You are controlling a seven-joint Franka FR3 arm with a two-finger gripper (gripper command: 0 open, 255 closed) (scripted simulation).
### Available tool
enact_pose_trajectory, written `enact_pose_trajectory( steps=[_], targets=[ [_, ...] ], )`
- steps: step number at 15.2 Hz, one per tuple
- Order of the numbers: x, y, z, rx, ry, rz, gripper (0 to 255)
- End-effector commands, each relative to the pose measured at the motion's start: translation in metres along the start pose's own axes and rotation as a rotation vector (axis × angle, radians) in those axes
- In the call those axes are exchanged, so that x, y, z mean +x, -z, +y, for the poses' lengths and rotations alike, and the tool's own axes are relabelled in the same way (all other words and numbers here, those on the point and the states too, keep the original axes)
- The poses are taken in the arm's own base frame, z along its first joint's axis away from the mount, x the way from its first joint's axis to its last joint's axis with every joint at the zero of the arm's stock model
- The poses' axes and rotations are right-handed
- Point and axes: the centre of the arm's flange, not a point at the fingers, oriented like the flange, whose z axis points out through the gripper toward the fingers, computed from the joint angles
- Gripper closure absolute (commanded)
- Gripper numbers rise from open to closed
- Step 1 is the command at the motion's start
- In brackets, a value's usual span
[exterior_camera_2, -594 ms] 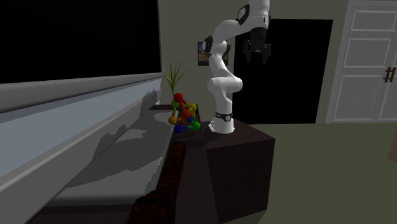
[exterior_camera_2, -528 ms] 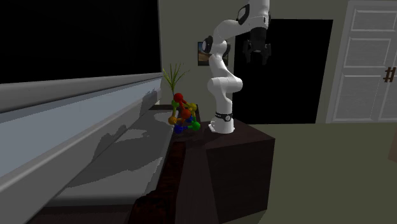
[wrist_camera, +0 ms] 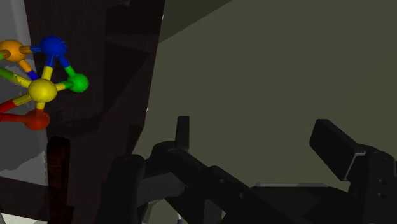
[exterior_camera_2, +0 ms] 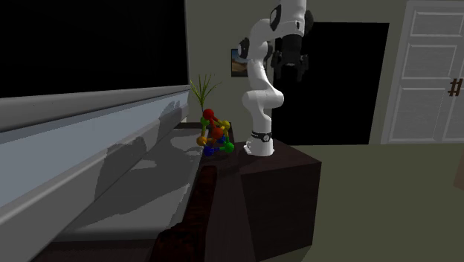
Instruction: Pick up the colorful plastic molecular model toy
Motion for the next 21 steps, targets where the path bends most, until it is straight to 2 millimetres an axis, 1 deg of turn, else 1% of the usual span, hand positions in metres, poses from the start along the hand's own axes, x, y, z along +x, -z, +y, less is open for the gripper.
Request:
enact_pose_trajectory(
  steps=[1, 11, 21],
  targets=[
    [0.011, -0.010, 0.019, 0.001, -0.012, -0.009, 0],
    [0.068, -0.067, 0.129, 0.008, -0.073, -0.055, 0],
    [0.116, -0.128, 0.241, 0.016, -0.134, -0.102, 0]
  ],
)
